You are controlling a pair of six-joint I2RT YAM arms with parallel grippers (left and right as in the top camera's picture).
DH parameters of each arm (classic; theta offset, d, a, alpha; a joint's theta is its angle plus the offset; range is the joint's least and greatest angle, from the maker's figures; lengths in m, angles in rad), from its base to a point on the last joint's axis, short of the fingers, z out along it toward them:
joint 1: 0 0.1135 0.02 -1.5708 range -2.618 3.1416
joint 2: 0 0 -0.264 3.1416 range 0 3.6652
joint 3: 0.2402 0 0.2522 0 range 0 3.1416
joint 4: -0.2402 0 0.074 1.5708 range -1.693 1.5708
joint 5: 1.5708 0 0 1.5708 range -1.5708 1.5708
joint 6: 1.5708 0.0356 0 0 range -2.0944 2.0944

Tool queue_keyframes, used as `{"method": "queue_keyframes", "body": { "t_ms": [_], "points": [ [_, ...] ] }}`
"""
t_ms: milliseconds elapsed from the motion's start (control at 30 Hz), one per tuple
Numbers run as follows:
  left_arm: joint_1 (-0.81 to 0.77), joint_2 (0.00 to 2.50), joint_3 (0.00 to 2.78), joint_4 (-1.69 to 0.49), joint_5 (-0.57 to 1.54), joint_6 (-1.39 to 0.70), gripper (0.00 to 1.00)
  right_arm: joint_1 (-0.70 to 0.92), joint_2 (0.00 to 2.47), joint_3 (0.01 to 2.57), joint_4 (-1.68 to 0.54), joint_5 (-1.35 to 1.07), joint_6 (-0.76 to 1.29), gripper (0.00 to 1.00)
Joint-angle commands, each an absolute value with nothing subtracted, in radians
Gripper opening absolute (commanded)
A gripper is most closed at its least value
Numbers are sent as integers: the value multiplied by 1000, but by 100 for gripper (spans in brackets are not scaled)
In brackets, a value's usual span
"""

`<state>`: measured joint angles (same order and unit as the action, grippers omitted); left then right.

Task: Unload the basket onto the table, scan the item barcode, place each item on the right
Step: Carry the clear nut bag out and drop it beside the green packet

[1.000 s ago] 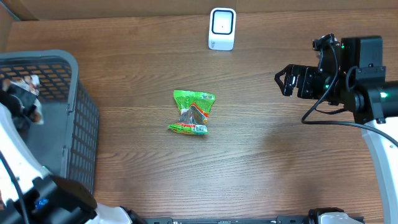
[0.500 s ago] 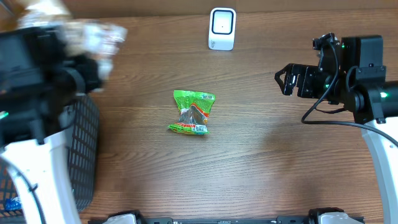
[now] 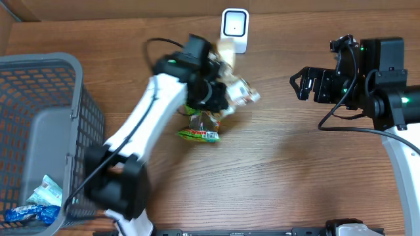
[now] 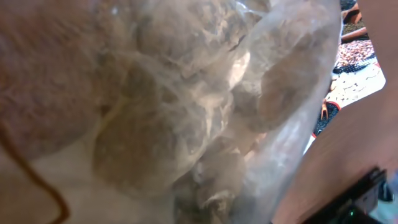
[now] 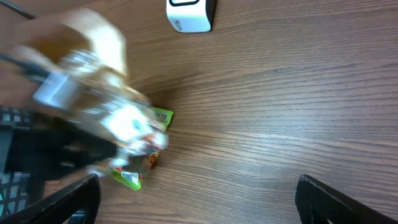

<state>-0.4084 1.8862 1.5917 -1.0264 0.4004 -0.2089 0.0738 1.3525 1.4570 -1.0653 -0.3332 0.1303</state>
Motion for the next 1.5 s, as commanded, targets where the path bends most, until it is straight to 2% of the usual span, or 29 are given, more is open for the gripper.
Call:
{"method": "queue_keyframes", "body": {
  "t_ms": [0,200,233,367,400,433,467,567,733,867,1000,1133,1267,1400,1467],
  "points": [
    [-440,1997,1588,-1017,465,-225,4,77,1349,1483,-1061,-331,130,100],
    [-446,2083,1588,-1056,465,-221,4,77,1349,1483,-1060,-331,130,100],
    [-446,2087,1588,-1063,466,-208,7,77,1349,1483,-1061,-331,130,100],
    [-446,2087,1588,-1069,468,-174,40,77,1349,1483,-1061,-331,130,100],
    [-444,2087,1589,-1069,464,-165,45,77,1349,1483,-1061,-331,130,100],
    [-437,2087,1590,-1070,461,-159,56,77,1349,1483,-1060,-331,130,100],
    [-427,2087,1597,-1078,461,-157,60,77,1349,1483,-1058,-331,130,100],
    [-393,2087,1647,-1130,461,-139,61,77,1349,1483,-1058,-331,130,100],
    [-348,2080,1862,-1321,451,-57,52,77,1349,1483,-1058,-331,130,100],
    [-334,2043,2165,-1529,301,-60,51,77,1349,1483,-1058,-331,130,100],
    [-322,1983,2404,-1689,68,-168,54,77,1349,1483,-1058,-332,130,100],
    [-266,1850,2432,-1690,-60,-253,59,77,1349,1483,-1059,-332,130,100],
    [-111,1693,2393,-1690,-78,-304,62,77,1349,1483,-1068,-335,130,100],
    [131,1533,2278,-1690,-82,-348,65,77,1349,1483,-1072,-335,130,100],
    [313,1439,2161,-1690,-91,-380,72,77,1349,1483,-1071,-335,130,100]
  ]
}}
